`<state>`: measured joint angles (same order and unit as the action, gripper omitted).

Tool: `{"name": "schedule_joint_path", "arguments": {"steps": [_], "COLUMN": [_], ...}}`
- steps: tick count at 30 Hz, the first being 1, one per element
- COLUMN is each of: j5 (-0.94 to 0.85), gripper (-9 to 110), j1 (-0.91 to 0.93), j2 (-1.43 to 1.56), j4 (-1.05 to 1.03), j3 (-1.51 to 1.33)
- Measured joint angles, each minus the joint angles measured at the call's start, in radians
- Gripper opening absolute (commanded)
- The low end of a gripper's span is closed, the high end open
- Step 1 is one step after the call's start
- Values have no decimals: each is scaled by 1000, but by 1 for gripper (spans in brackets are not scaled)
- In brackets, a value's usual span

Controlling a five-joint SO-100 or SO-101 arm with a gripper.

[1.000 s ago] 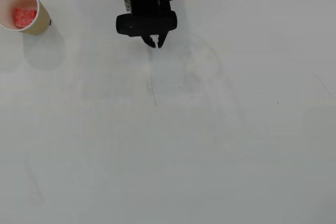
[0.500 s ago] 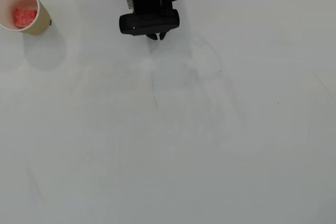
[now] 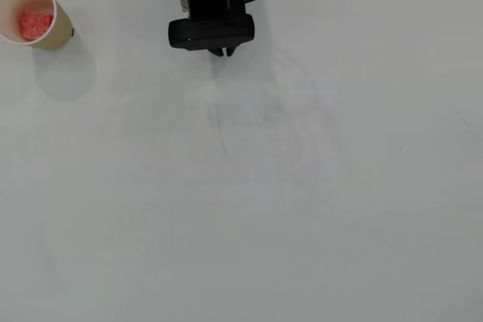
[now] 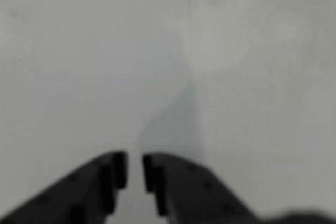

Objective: Pick up the cube and drop it in the cup.

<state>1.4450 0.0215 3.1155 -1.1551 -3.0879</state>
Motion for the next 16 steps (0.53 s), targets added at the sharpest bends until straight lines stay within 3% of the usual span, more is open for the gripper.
{"name": "schedule_joint_path", "arguments": {"steps": [16], "j5": [0], "gripper": [1], "j1": [-12], "j2": [0], "j4": [0], "j3": [0]}}
